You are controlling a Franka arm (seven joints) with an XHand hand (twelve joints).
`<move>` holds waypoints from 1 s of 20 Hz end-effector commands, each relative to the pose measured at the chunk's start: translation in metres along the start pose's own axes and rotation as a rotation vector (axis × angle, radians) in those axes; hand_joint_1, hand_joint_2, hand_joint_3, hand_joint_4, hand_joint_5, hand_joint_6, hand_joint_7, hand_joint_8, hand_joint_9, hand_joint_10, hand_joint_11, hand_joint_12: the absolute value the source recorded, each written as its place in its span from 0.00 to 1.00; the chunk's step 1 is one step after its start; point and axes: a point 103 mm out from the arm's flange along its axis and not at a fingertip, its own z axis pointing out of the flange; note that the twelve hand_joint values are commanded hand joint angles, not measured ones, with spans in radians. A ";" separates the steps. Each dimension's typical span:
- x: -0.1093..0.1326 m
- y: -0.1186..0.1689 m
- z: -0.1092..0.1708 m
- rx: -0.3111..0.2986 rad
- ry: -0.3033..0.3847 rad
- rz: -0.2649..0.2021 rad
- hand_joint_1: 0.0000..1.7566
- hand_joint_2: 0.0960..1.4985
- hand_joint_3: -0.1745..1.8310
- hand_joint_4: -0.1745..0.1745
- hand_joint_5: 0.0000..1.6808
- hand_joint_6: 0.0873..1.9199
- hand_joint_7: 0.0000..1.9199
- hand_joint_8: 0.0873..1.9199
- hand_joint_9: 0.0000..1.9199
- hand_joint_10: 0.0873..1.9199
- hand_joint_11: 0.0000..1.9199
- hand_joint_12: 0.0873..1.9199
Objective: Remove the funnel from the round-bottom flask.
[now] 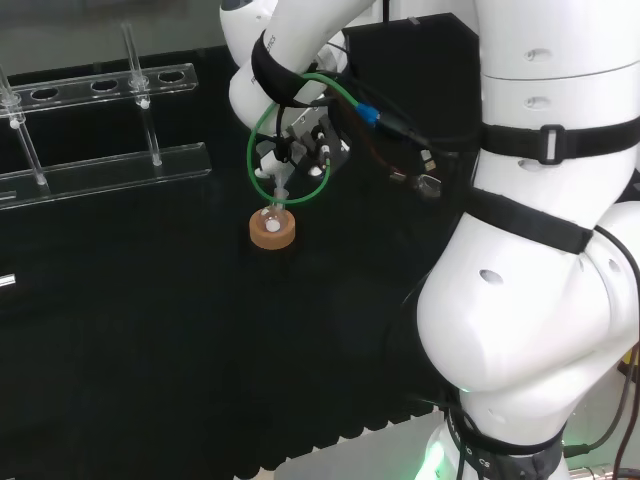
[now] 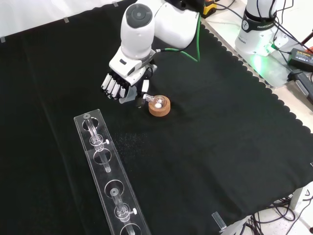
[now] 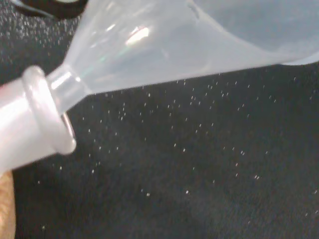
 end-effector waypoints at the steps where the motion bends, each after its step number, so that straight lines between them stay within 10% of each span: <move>1: -0.001 -0.013 -0.035 -0.115 -0.026 -0.018 0.54 0.50 0.14 0.00 0.90 0.50 0.55 0.44 0.46 0.34 0.39 0.64; 10: 0.007 -0.030 -0.076 -0.296 -0.128 -0.049 0.55 0.49 0.15 0.00 0.91 0.47 0.57 0.43 0.47 0.34 0.40 0.63; 20: -0.036 -0.035 -0.171 -0.476 -0.215 0.058 0.55 0.48 0.16 0.00 0.92 0.47 0.59 0.42 0.48 0.34 0.40 0.63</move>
